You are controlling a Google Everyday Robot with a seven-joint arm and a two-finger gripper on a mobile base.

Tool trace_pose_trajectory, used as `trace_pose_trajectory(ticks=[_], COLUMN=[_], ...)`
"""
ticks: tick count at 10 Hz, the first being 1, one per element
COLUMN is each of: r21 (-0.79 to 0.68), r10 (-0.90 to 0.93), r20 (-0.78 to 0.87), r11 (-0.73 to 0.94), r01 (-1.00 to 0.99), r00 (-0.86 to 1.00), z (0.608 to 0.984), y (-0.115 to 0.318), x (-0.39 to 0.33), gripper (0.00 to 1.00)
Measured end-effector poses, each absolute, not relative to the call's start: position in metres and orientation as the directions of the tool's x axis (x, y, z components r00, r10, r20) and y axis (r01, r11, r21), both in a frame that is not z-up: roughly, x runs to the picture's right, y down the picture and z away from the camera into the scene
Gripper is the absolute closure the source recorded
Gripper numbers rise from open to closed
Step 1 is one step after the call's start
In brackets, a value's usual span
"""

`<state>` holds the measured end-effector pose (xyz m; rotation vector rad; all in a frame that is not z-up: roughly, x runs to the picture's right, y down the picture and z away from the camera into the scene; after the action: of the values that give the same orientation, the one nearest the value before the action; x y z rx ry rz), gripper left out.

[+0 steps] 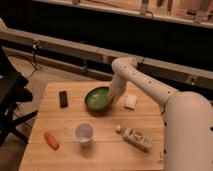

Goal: Drag the ceramic bowl in a circle

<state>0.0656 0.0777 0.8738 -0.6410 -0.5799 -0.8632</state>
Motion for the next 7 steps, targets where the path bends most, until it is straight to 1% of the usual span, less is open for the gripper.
trace_pose_trajectory(ticks=[7], r21=[-0.284], r10=[-0.499], r20=[0.686], r11=[0.486], r01=[0.826], r00=[0.529], z=[0.8741], y=[0.0756], x=[0.0696], gripper=[0.89])
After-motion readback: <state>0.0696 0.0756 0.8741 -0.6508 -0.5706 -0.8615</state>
